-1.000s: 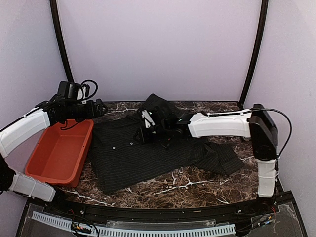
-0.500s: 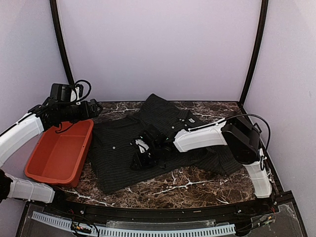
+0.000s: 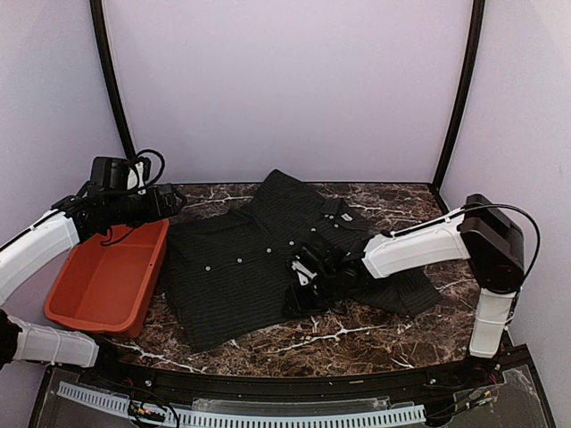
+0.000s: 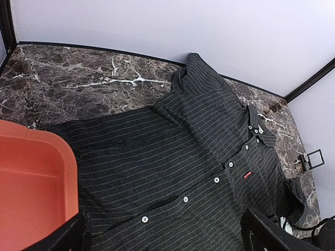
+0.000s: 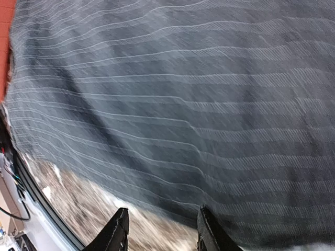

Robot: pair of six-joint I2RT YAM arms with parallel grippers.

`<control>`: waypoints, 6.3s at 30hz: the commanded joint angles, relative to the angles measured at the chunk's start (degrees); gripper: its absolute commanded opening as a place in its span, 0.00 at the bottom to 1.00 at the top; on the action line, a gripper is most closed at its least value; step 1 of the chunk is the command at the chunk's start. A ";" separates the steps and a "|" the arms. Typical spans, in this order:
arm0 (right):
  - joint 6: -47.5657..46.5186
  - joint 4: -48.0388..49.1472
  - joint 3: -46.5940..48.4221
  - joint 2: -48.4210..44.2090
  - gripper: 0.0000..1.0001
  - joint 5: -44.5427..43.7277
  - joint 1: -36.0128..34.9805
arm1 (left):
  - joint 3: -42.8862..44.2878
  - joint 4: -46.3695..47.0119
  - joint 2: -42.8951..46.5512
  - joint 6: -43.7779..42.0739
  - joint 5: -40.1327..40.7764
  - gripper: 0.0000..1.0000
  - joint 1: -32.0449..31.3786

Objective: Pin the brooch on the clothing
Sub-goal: Flatten out the crumpled clothing at the center of the board.

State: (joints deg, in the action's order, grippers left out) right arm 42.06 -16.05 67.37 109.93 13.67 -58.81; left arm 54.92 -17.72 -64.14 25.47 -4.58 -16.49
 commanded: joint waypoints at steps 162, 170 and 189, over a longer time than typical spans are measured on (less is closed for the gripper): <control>-3.16 -15.35 -4.40 -24.66 0.88 -26.78 20.80 | 45.97 5.02 -66.37 4.32 17.39 0.01 -5.32; -6.64 -10.52 8.45 -7.36 0.86 -18.78 25.50 | 39.60 5.81 -60.52 6.22 18.94 0.05 -5.22; -7.53 -15.85 36.16 24.15 0.38 -11.42 27.63 | 16.66 10.02 -37.94 9.30 14.66 0.86 -12.96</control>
State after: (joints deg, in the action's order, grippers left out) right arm 35.42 -28.45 97.27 128.07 2.55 -32.77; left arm 77.19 -7.88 -107.33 34.37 10.35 -24.64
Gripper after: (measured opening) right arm 0.385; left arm 0.845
